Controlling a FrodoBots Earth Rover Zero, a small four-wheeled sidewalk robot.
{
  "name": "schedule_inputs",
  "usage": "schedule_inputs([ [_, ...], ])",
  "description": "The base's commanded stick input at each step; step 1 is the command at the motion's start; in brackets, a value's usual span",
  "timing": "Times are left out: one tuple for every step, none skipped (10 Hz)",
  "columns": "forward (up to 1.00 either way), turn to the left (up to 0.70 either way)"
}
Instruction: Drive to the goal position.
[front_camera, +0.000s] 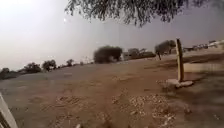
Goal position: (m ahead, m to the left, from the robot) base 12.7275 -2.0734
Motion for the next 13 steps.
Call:
schedule_inputs([
  [0.50, 0.00],
  [0.50, 0.00],
  [0.50, 0.00],
  [0.50, 0.00],
  [0.50, 0.00],
  [0.50, 0.00],
  [0.50, 0.00],
  [0.50, 0.00],
  [0.50, 0.00],
  [0.50, 0.00],
  [0.50, 0.00],
  [0.50, 0.00],
  [0.50, 0.00],
])
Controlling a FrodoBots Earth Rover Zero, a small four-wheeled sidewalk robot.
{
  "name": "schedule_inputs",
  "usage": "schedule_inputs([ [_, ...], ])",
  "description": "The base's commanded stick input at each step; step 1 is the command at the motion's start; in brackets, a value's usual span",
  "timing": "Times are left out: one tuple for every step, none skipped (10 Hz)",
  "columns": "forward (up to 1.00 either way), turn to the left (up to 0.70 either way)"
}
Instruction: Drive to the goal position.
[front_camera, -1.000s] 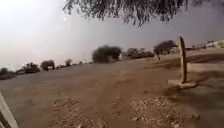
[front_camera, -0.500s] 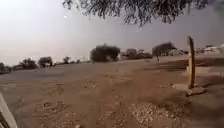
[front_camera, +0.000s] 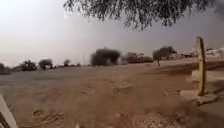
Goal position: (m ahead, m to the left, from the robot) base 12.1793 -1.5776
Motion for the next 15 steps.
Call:
schedule_inputs([
  [0.50, 0.00],
  [0.50, 0.00],
  [0.50, 0.00],
  [0.50, 0.00],
  [0.50, 0.00],
  [0.50, 0.00],
  [0.50, 0.00],
  [0.50, 0.00],
  [0.50, 0.00],
  [0.50, 0.00],
  [0.50, 0.00],
  [0.50, 0.00],
  [0.50, 0.00],
  [0.50, 0.00],
  [0.50, 0.00],
])
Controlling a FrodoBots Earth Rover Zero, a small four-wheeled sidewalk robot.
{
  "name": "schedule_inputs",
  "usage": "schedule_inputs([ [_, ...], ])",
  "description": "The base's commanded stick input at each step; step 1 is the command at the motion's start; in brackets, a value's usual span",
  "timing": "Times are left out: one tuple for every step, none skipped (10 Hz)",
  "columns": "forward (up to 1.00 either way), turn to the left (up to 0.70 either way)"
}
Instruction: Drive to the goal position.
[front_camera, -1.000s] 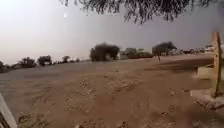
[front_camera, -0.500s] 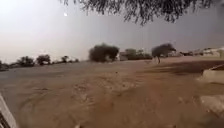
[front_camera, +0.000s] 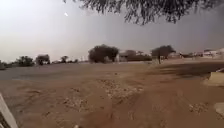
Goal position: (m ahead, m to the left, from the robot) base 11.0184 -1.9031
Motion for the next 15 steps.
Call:
schedule_inputs([
  [0.50, 0.00],
  [0.50, 0.00],
  [0.50, 0.00],
  [0.50, 0.00],
  [0.50, 0.00],
  [0.50, 0.00],
  [0.50, 0.00],
  [0.50, 0.00],
  [0.50, 0.00],
  [0.50, 0.00],
  [0.50, 0.00],
  [0.50, 0.00],
  [0.50, 0.00],
  [0.50, 0.00],
  [0.50, 0.00],
])
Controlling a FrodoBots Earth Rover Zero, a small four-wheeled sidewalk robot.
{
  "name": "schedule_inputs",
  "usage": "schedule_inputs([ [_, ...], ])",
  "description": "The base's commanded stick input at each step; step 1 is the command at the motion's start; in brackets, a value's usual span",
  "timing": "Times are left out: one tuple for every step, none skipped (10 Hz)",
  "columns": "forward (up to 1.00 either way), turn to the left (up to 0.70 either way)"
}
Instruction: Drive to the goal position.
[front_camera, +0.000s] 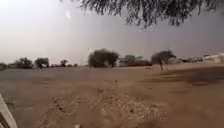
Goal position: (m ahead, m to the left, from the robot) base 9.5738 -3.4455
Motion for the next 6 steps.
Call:
schedule_inputs([
  [0.50, 0.00],
  [0.50, 0.00],
  [0.50, 0.00],
  [0.50, 0.00],
  [0.50, 0.00],
  [0.50, 0.00],
])
